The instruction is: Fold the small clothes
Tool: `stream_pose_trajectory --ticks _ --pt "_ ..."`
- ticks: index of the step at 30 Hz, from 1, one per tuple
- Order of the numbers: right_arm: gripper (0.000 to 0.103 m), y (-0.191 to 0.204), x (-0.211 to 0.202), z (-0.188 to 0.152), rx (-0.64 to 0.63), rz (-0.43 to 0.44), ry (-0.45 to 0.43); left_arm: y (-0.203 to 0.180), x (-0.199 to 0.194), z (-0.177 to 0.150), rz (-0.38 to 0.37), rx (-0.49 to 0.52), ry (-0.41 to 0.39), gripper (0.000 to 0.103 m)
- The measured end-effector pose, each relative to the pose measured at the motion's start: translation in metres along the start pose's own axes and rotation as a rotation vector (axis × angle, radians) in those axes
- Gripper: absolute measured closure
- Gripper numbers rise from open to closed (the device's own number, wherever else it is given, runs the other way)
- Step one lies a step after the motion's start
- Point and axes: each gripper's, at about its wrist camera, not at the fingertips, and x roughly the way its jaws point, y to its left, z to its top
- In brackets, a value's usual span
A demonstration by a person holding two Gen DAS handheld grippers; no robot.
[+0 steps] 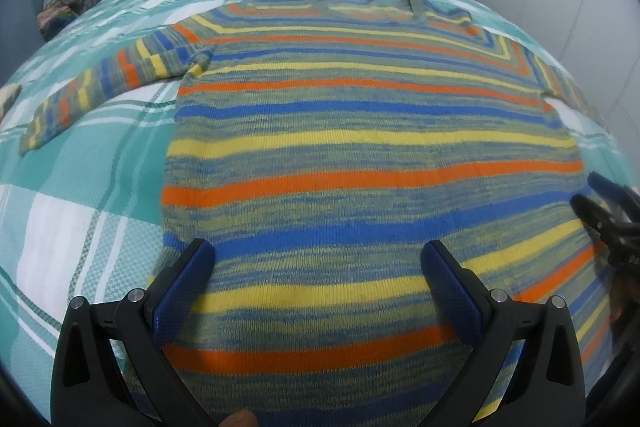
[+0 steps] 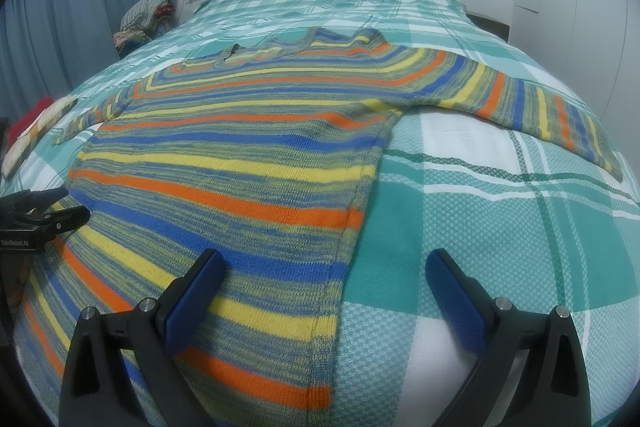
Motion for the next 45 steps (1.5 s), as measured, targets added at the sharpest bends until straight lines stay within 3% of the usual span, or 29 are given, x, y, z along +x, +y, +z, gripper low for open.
stream_pose_trajectory --ticks 10,19,23,26,30,32,33,34,35,38,41,45 --pt "0.003 0.000 0.000 0.000 0.000 0.000 0.000 0.001 -0.004 -0.003 -0.007 -0.011 0.026 0.000" --pt "0.003 0.000 0.000 0.000 0.000 0.000 -0.001 0.003 -0.011 -0.008 -0.023 -0.007 -0.002 0.001" --pt "0.004 -0.009 -0.019 0.009 0.024 0.023 -0.008 0.008 -0.042 0.000 -0.006 -0.033 -0.057 0.001" --pt "0.004 -0.047 -0.059 0.036 0.082 0.030 -0.078 0.018 -0.090 0.016 0.022 -0.040 -0.180 0.001" --pt "0.004 -0.148 -0.081 0.087 0.165 -0.125 -0.090 0.038 -0.145 0.046 -0.002 -0.082 -0.330 0.000" --pt "0.005 -0.211 -0.073 0.097 0.319 -0.150 -0.046 0.047 -0.149 0.056 -0.002 -0.100 -0.383 0.000" --pt "0.007 -0.243 -0.067 0.096 0.431 -0.124 -0.025 0.049 -0.146 0.055 0.006 -0.107 -0.398 0.000" --pt "0.018 -0.273 -0.057 0.091 0.548 -0.066 -0.004 0.052 -0.139 0.053 0.015 -0.119 -0.409 0.000" --pt "0.027 -0.300 -0.046 0.083 0.672 -0.002 0.024 0.056 -0.128 0.047 0.024 -0.134 -0.410 0.000" --pt "0.030 -0.333 -0.021 0.062 0.858 0.051 0.061 0.072 -0.091 0.024 0.060 -0.219 -0.338 0.001" --pt "0.039 -0.335 -0.002 0.061 0.839 0.034 0.090 0.091 -0.068 0.019 0.054 -0.311 -0.232 0.001" --pt "0.044 -0.336 0.021 0.064 0.828 0.078 0.111 0.102 -0.070 0.019 0.086 -0.348 -0.267 0.001"
